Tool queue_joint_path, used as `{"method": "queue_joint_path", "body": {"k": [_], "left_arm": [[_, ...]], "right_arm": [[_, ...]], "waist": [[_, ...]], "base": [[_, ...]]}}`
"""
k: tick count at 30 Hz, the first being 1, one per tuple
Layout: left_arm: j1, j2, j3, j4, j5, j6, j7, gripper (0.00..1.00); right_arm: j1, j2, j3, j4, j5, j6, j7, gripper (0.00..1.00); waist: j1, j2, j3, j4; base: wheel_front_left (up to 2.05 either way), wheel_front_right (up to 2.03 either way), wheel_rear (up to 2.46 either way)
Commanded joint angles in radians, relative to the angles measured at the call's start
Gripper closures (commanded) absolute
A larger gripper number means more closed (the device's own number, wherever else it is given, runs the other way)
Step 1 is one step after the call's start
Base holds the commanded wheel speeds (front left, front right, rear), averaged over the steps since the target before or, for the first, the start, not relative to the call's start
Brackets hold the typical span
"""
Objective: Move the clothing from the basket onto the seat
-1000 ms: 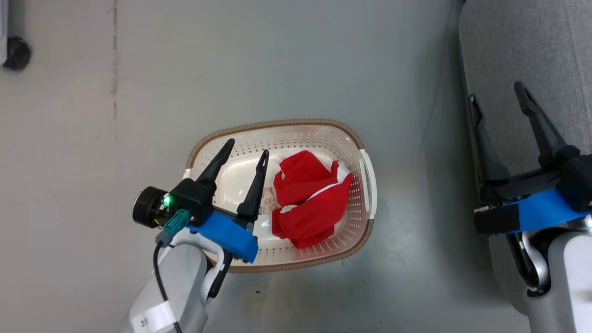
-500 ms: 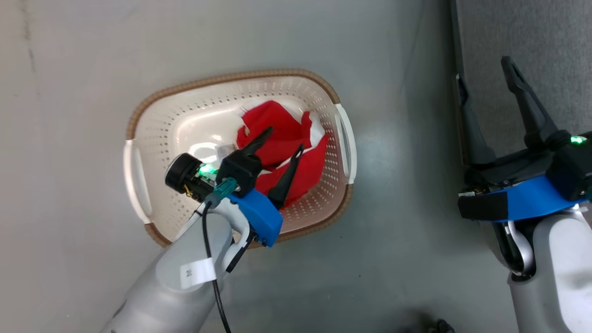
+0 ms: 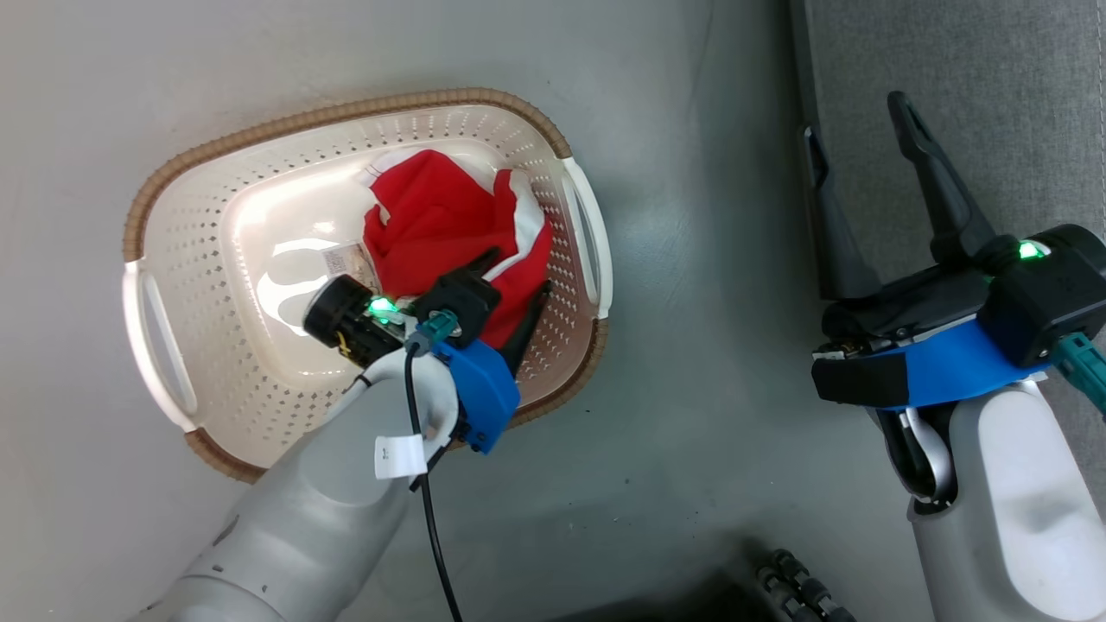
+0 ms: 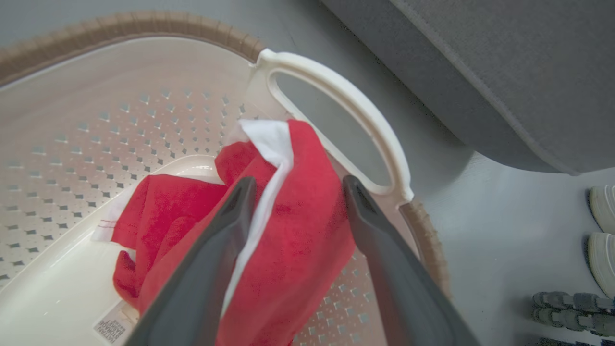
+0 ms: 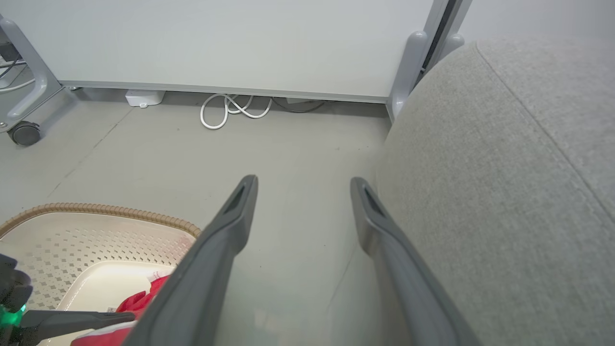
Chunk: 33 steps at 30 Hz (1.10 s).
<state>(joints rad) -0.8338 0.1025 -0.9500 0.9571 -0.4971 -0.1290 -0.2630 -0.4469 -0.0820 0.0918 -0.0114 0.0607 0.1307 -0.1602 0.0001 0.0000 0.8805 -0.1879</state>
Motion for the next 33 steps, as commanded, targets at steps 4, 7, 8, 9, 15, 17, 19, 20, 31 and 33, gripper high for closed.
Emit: {"method": "queue_joint_path", "body": {"k": [4,7,8,9,15,17,19,20,31,33], "left_arm": [[-0.045,-0.013,-0.004,0.119,0.006,0.017,-0.003,0.0],[-0.052,-0.02,-0.007,0.166,0.003,0.022,0.003,0.0],[-0.058,-0.024,-0.007,0.186,0.0,0.026,0.004,0.0],[-0.061,-0.027,-0.006,0.204,-0.005,0.025,0.01,0.0],[-0.069,-0.04,-0.017,0.273,-0.014,0.028,0.05,1.0],[-0.073,-0.042,-0.019,0.281,-0.019,0.024,0.05,1.0],[-0.073,-0.043,-0.019,0.286,-0.023,0.021,0.048,1.0],[-0.073,-0.045,-0.016,0.287,-0.03,0.019,0.044,1.0],[-0.055,-0.051,-0.025,0.297,-0.059,0.01,0.024,1.0],[-0.052,-0.051,-0.027,0.297,-0.064,0.008,0.022,1.0]], "right_arm": [[-0.012,0.014,0.009,0.011,0.008,0.0,-0.02,0.0],[-0.009,0.018,0.01,0.015,0.009,0.0,-0.02,0.0],[-0.008,0.019,0.01,0.016,0.01,0.0,-0.023,0.0],[-0.007,0.02,0.01,0.018,0.011,0.0,-0.025,0.0],[-0.006,0.025,0.008,0.028,0.011,0.0,-0.031,0.0],[-0.006,0.027,0.006,0.03,0.01,0.0,-0.033,0.0],[-0.007,0.028,0.006,0.032,0.008,0.0,-0.035,0.0],[-0.009,0.029,0.007,0.032,0.007,0.0,-0.035,0.0],[-0.021,0.03,0.007,0.039,-0.002,0.0,-0.024,0.0],[-0.019,0.03,0.007,0.041,-0.003,0.0,-0.022,0.0]], "waist": [[-0.0001,0.0,0.014,-0.024],[-0.0001,0.0,0.015,-0.03],[-0.0001,0.0,0.016,-0.033],[-0.0001,0.0,0.017,-0.035],[-0.0001,0.0,0.015,-0.039],[-0.0001,0.0,0.015,-0.037],[-0.0001,0.0,0.013,-0.034],[-0.0001,0.0,0.012,-0.032],[-0.0001,0.0,-0.009,-0.016],[-0.0001,0.0,-0.017,-0.013]], "base": [[0.0,0.0,0.0],[0.0,0.0,0.0],[0.0,0.0,0.0],[0.0,0.0,0.0],[0.0,0.0,0.0],[0.0,0.0,0.0],[0.0,0.0,0.0],[0.0,0.0,0.0],[0.0,0.0,0.0],[0.0,0.0,0.0]]}}
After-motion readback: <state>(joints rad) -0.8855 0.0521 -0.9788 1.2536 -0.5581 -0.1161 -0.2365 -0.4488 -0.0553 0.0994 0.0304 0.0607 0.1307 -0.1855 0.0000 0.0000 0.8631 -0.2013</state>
